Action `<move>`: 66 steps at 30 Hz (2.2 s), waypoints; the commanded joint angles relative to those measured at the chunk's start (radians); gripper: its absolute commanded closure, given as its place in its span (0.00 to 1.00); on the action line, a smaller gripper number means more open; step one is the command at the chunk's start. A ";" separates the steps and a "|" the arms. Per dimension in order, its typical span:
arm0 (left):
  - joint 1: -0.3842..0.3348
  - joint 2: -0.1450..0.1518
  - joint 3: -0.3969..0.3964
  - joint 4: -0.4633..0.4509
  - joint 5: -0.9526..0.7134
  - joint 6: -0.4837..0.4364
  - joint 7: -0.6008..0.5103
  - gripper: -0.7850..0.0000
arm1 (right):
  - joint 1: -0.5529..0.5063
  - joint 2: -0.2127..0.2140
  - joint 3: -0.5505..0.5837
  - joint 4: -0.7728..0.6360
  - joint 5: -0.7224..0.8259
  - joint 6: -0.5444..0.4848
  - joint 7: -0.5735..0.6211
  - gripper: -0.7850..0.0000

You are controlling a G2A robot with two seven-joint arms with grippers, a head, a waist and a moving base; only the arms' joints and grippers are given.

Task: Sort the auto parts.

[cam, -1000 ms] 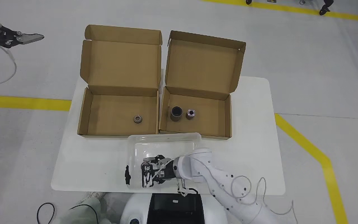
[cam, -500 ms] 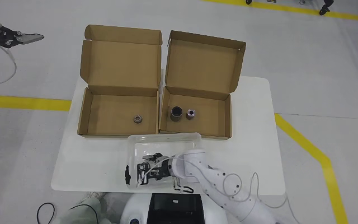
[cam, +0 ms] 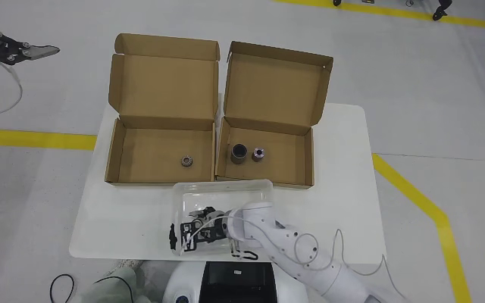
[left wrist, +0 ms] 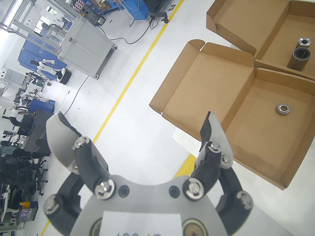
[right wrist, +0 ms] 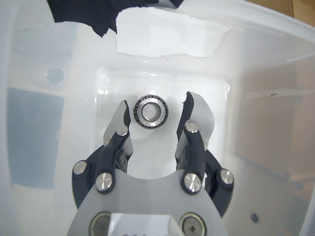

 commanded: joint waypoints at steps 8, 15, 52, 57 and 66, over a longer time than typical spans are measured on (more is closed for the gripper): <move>0.000 0.000 0.000 0.000 0.000 0.000 0.000 0.00 | 0.014 -0.010 -0.015 0.023 0.001 0.024 0.010 0.84; 0.000 0.000 0.000 0.000 0.000 0.000 0.000 0.00 | 0.007 -0.008 -0.006 0.012 -0.012 0.067 0.007 1.00; 0.000 0.000 0.000 0.000 0.000 0.000 0.000 0.00 | 0.011 0.085 0.305 -0.247 0.130 -0.023 -0.564 1.00; 0.000 0.000 0.000 0.000 0.000 0.000 0.000 0.00 | 0.092 0.074 0.297 -0.243 0.161 -0.023 -0.575 1.00; 0.000 0.000 0.000 0.000 0.000 0.000 0.000 0.00 | 0.217 0.050 0.277 -0.206 0.214 -0.003 -0.634 1.00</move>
